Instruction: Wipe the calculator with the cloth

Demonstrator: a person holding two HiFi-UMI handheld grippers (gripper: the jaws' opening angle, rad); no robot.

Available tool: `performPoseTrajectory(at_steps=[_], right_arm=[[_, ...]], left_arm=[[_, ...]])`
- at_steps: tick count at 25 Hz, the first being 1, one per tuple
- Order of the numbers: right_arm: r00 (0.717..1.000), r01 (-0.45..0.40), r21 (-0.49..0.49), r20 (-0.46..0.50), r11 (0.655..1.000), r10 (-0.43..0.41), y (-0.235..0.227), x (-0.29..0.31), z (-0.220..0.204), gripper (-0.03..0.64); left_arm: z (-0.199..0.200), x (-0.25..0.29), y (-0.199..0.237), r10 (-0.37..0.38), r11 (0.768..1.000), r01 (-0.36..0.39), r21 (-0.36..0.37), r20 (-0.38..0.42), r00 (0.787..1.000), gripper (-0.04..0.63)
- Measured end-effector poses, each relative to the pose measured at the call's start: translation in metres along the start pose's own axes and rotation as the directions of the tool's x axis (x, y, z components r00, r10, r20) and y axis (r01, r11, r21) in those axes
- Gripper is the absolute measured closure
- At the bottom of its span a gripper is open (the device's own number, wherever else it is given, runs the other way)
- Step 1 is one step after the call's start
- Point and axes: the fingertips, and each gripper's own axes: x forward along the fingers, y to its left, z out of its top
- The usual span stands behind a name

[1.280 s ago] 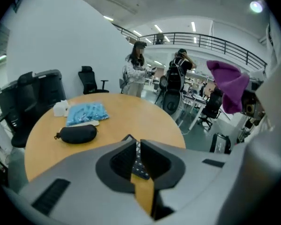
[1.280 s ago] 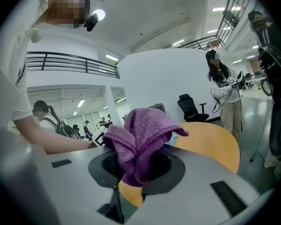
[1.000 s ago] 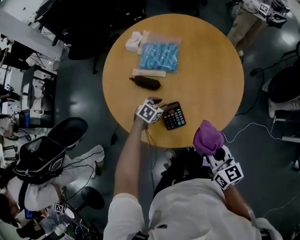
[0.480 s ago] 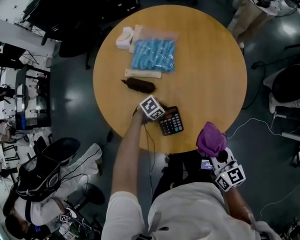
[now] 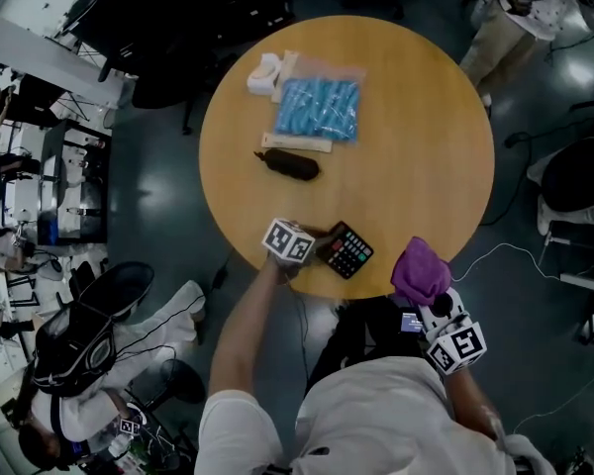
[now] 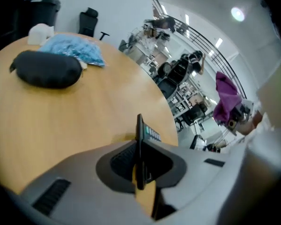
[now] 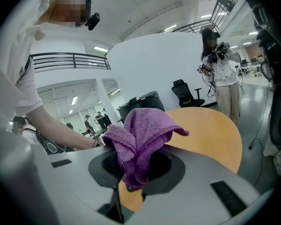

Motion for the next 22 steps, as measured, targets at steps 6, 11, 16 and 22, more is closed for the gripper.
performPoseTrajectory(at_steps=[6,11,16,22], right_arm=[[1.000,-0.011,-0.028,0.006,1.000,0.011,0.010,-0.006,-0.002,0.535],[1.000,-0.006,-0.060,-0.008,0.998,0.006,0.013,-0.009,-0.005,0.535],[0.999,-0.036,-0.163,-0.023,0.986,0.033,0.031,-0.002,0.006,0.535],[0.975,-0.215,-0.319,-0.022,0.923,0.219,0.110,0.036,0.044,0.535]], left_arm=[[-0.049,-0.008,-0.011,0.056,0.929,0.014,-0.370,0.176,0.983,0.551],[-0.071,-0.025,-0.024,0.176,0.761,0.189,-0.620,0.478,0.860,0.551],[-0.050,-0.088,-0.071,0.366,0.772,0.197,-0.604,0.676,0.639,0.551],[-0.005,-0.151,-0.142,0.416,0.872,0.021,-0.489,0.763,0.495,0.551]])
